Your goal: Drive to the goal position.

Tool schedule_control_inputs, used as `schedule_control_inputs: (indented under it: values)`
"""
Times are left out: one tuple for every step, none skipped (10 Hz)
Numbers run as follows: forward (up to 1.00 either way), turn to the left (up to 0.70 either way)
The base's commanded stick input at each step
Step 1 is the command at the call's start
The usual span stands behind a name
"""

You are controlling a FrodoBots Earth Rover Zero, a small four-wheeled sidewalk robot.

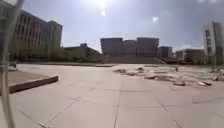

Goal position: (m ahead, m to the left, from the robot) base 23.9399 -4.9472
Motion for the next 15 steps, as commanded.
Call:
schedule_control_inputs:
  values:
    - [0.85,0.24]
    - [0.85,0.24]
    - [0.85,0.06]
    - [0.85,0.0]
    - [0.85,0.0]
    - [0.85,0.0]
    - [0.85,0.0]
    - [0.85,0.0]
    - [0.85,0.0]
    - [0.85,0.0]
    - [0.85,0.0]
    - [0.85,0.02]
    - [0.85,0.02]
    - [0.85,0.02]
    - [0.85,0.02]
